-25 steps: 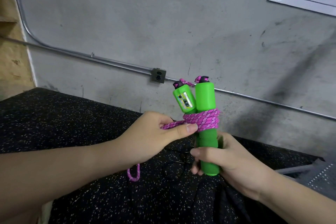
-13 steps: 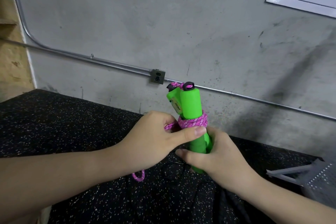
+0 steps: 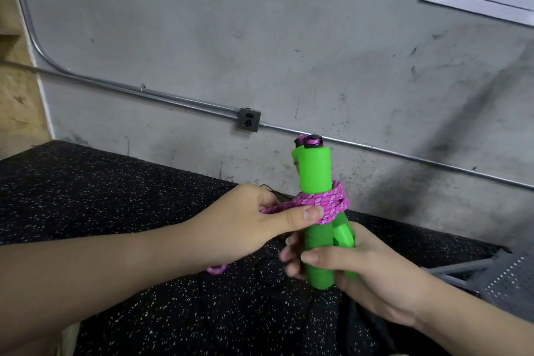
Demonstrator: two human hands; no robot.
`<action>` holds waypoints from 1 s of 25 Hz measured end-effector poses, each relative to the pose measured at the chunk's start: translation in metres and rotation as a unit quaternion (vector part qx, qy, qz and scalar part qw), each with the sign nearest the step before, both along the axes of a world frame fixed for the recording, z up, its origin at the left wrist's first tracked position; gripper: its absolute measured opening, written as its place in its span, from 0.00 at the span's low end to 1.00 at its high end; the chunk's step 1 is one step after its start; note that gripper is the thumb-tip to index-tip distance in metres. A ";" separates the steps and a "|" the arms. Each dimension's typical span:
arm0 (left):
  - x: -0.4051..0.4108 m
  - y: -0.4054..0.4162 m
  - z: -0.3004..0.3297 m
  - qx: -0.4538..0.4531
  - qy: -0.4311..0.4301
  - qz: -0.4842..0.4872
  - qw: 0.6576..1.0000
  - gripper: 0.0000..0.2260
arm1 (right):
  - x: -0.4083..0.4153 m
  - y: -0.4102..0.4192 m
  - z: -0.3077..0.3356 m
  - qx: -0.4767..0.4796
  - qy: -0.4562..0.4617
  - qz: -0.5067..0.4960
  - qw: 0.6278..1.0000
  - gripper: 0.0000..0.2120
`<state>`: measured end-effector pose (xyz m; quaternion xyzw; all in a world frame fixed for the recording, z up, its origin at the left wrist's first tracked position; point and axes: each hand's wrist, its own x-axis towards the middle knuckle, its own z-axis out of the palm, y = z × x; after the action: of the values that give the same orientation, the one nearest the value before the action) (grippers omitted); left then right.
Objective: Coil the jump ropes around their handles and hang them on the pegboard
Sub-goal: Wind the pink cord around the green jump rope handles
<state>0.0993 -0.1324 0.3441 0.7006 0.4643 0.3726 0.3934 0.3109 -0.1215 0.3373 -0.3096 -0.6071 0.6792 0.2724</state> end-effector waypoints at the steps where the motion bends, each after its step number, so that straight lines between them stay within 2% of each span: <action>1: 0.000 -0.001 0.001 -0.005 0.003 0.014 1.000 0.28 | -0.001 0.001 -0.002 0.008 0.007 -0.029 1.000 0.12; 5: 0.003 0.000 0.001 -0.006 -0.008 0.023 1.000 0.15 | -0.010 0.002 -0.007 0.063 -0.021 -0.110 0.992 0.07; 9: 0.003 -0.001 -0.007 -0.001 -0.038 0.013 0.999 0.14 | -0.019 0.000 -0.011 0.144 -0.082 -0.160 0.973 0.07; 12: 0.002 -0.003 -0.005 -0.006 -0.081 0.004 0.997 0.14 | -0.014 -0.001 0.000 0.054 -0.044 -0.085 0.994 0.06; 14: 0.002 -0.006 -0.001 -0.033 -0.102 -0.016 0.994 0.17 | -0.006 -0.001 0.009 -0.062 0.003 0.011 0.998 0.15; 16: 0.001 -0.008 0.002 -0.035 -0.091 -0.036 0.995 0.17 | -0.003 -0.003 0.013 -0.099 0.018 0.061 0.993 0.18; 18: 0.002 -0.008 0.005 -0.019 -0.070 -0.037 0.997 0.18 | -0.006 -0.006 0.011 -0.032 -0.015 0.044 0.998 0.14; 21: -0.003 -0.001 -0.001 -0.005 0.021 0.047 0.999 0.34 | -0.010 -0.003 0.006 0.092 -0.079 -0.055 0.991 0.08; 23: -0.005 0.002 -0.003 0.004 0.034 0.072 0.997 0.33 | -0.008 0.000 0.005 0.143 -0.120 -0.106 0.977 0.10; 25: -0.005 0.001 -0.002 0.009 0.012 0.061 0.998 0.32 | -0.008 0.001 0.004 0.166 -0.140 -0.131 0.967 0.13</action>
<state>0.0942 -0.1309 0.3422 0.6790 0.5074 0.3918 0.3577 0.3027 -0.1203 0.3413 -0.4290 -0.6971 0.4776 0.3193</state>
